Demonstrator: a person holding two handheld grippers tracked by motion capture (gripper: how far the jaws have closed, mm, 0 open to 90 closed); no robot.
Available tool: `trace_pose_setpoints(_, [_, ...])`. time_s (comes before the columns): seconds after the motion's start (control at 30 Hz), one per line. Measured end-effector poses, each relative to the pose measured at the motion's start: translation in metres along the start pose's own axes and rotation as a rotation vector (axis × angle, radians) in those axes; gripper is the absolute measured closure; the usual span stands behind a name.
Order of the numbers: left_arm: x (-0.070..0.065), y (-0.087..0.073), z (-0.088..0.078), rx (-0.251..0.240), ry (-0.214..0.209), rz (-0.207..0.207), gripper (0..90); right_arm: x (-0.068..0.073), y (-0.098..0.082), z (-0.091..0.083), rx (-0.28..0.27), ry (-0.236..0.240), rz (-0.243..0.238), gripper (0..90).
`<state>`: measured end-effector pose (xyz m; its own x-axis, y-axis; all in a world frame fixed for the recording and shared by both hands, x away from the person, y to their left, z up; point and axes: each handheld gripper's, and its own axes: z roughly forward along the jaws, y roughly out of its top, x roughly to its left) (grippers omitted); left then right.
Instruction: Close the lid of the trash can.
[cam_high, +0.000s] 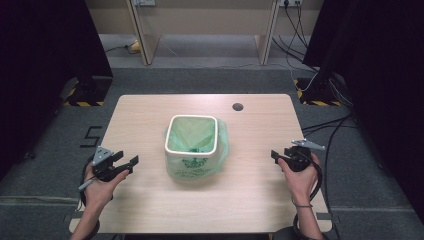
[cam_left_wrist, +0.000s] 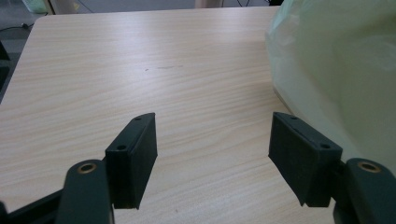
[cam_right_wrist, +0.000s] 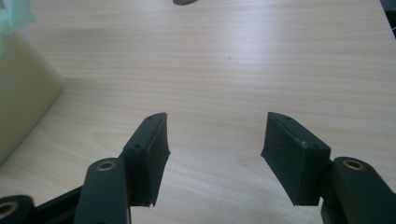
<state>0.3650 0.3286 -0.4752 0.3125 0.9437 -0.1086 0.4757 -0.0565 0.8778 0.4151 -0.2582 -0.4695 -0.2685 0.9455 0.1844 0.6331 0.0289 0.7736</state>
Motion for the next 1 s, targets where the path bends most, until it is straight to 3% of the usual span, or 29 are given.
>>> trace_pose_setpoints(0.23, [-0.001,-0.013,0.008,0.012,0.001,-0.024,32.2,-0.004,-0.016,0.006,0.004,-0.012,0.007,40.1])
trace_pose_setpoints(0.5, [-0.001,-0.026,0.012,0.010,0.005,-0.020,32.3,-0.007,-0.026,0.006,-0.027,-0.029,0.025,39.9])
trace_pose_setpoints(1.0, [0.000,-0.030,0.013,-0.013,-0.002,-0.004,32.3,-0.004,-0.029,0.006,-0.037,-0.007,0.015,38.7])
